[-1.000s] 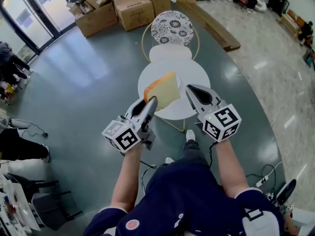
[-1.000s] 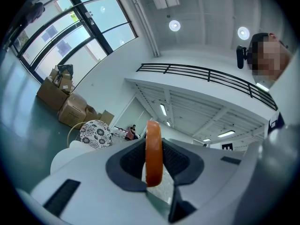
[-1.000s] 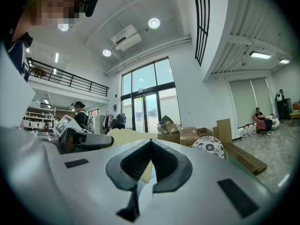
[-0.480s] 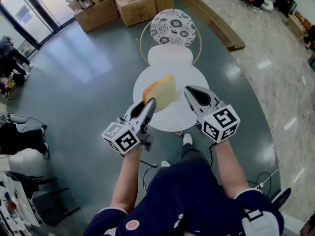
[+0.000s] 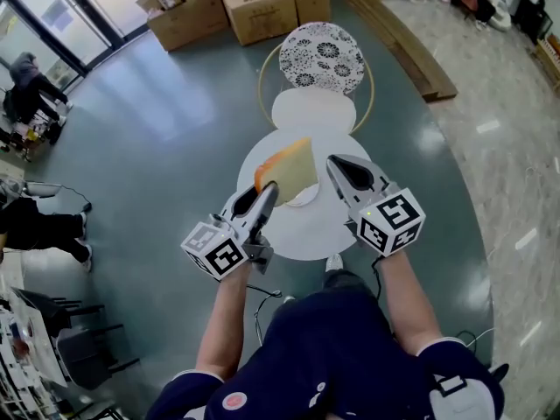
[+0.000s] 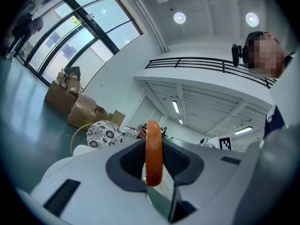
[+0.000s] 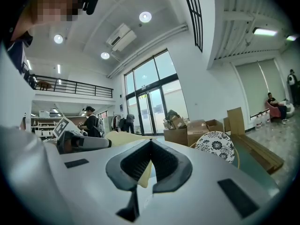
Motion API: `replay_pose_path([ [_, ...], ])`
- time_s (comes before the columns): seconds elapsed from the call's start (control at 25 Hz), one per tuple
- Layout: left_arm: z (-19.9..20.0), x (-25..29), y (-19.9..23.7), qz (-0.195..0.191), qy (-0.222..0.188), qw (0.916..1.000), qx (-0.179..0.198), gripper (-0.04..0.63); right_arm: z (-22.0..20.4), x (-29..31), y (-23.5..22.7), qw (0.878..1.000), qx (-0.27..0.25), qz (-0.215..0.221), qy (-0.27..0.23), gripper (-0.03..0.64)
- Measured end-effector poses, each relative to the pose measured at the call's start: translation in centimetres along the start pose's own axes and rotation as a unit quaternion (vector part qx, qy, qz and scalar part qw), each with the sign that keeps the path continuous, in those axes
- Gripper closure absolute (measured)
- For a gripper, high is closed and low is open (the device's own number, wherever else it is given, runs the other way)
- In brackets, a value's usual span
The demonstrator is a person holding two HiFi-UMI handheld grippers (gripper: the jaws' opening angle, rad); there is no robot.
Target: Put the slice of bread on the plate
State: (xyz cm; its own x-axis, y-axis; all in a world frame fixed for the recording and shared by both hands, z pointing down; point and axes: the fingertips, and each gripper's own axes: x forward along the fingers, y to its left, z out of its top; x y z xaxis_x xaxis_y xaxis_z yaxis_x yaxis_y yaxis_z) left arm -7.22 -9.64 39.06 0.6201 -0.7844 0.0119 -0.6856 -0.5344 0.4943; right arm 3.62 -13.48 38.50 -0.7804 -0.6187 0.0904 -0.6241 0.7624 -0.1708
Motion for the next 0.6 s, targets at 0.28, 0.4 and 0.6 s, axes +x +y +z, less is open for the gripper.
replay_pose_path([
  [0.28, -0.7, 4.2, 1.5, 0.035, 0.006, 0.9994, -0.001, 0.503, 0.1, 2.0, -4.6, 0.999, 0.004, 0.034, 0.011, 0.611],
  [0.4, -0.9, 4.9, 1.6, 0.048, 0.008, 0.9988, -0.003, 0.503, -0.2, 2.2, -5.5, 0.999, 0.008, 0.045, 0.017, 0.611],
  [0.6, -1.3, 6.1, 2.6, 0.056, 0.013, 0.9983, -0.003, 0.503, -0.9, 3.3, -7.5, 0.999, 0.021, 0.046, 0.021, 0.611],
])
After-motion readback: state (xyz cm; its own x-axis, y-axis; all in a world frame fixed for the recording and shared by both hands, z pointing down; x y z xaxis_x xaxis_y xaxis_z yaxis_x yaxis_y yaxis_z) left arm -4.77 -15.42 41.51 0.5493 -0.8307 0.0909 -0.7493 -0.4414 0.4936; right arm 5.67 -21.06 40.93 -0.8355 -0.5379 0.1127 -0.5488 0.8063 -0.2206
